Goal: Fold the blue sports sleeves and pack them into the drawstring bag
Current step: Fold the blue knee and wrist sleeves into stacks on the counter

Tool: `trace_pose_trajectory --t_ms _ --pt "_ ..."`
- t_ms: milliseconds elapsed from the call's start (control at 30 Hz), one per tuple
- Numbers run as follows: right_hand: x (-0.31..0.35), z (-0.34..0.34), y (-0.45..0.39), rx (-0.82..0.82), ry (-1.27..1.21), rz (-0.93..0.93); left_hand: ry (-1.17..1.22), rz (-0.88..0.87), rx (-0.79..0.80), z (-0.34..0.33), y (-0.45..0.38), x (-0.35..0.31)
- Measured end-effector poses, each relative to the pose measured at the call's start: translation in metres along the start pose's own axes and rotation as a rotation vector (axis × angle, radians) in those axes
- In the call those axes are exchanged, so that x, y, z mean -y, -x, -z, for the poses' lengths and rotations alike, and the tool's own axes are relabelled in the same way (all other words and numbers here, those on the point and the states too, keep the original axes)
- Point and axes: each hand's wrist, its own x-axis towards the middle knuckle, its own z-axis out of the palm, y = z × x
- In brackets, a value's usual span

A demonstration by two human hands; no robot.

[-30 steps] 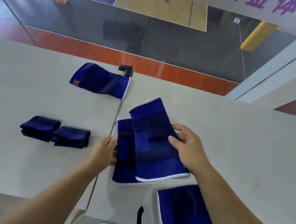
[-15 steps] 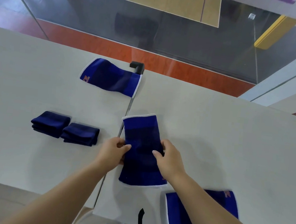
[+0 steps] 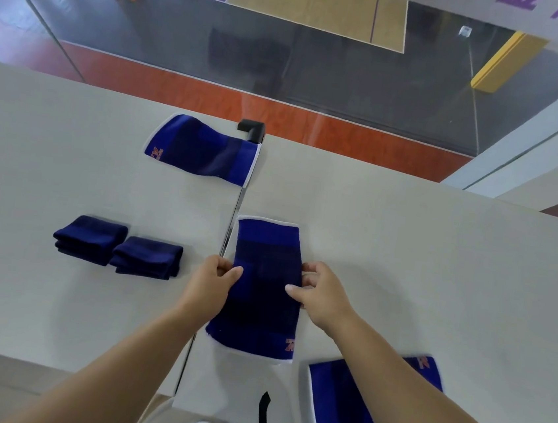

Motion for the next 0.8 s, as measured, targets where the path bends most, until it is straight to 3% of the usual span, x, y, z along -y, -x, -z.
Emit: trace_pose_trajectory --t_ms 267,400,567,800 --pt "0.002 0.022 0.024 -0.052 -0.179 0.246 0.176 -0.126 -0.049 0.004 0.020 -0.023" --pt "0.013 0.023 0.041 -0.086 0.064 0.367 0.107 -0.238 -0.054 0.001 0.031 -0.036" --pt "0.024 0.026 0.053 -0.103 0.306 0.309 -0.106 -0.297 0.142 0.006 0.037 -0.036" --pt "0.033 0.029 0.069 -0.141 0.498 0.354 -0.334 -0.422 0.032 0.009 0.053 -0.037"
